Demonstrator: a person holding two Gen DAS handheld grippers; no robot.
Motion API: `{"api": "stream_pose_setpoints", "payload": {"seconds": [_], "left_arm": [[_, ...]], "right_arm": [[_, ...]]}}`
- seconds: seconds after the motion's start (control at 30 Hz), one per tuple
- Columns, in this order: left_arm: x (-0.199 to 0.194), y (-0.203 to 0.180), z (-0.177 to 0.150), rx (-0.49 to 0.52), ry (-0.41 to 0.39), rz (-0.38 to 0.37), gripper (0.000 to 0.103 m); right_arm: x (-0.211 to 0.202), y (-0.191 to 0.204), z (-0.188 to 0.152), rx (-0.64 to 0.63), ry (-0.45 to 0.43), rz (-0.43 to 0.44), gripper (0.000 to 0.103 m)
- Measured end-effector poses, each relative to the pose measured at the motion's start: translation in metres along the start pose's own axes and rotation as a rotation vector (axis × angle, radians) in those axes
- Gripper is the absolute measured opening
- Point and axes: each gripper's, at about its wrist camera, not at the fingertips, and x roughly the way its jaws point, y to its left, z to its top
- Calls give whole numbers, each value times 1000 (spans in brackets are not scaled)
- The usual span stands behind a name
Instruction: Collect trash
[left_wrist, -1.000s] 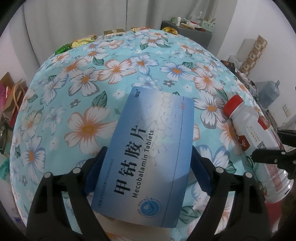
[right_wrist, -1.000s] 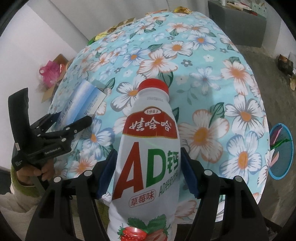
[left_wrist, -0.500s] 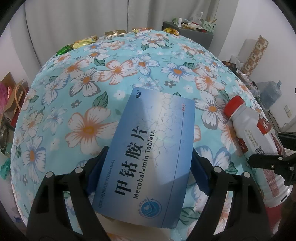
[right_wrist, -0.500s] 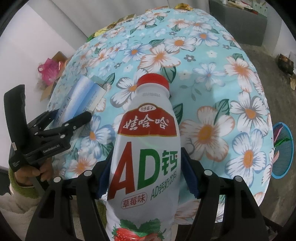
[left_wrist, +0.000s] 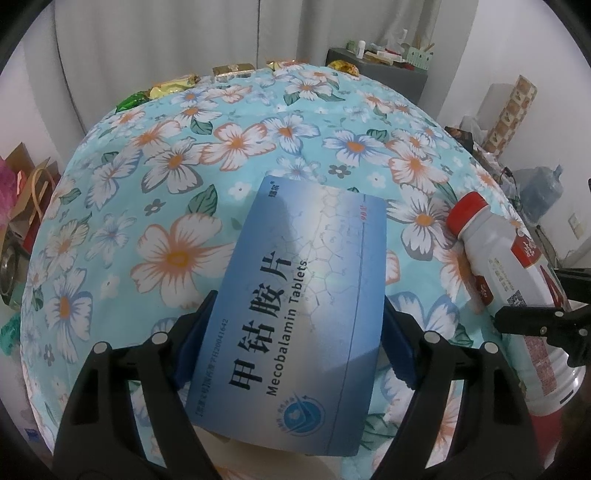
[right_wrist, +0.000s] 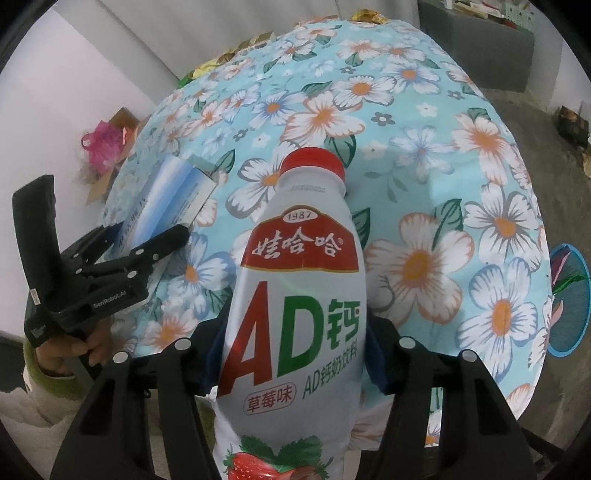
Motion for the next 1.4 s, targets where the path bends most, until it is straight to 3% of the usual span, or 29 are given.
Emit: {"api": "stream_pose_setpoints", "payload": {"seconds": [0.63, 1.4], "left_arm": [[-41, 8, -4, -88, -109, -8, 73], [-79, -1, -5, -102, -206, -31, 72]], "right_arm": [[-35, 3, -3, 41, -88, 38, 59], [-62, 5, -14, 67, -153, 48, 59]]}}
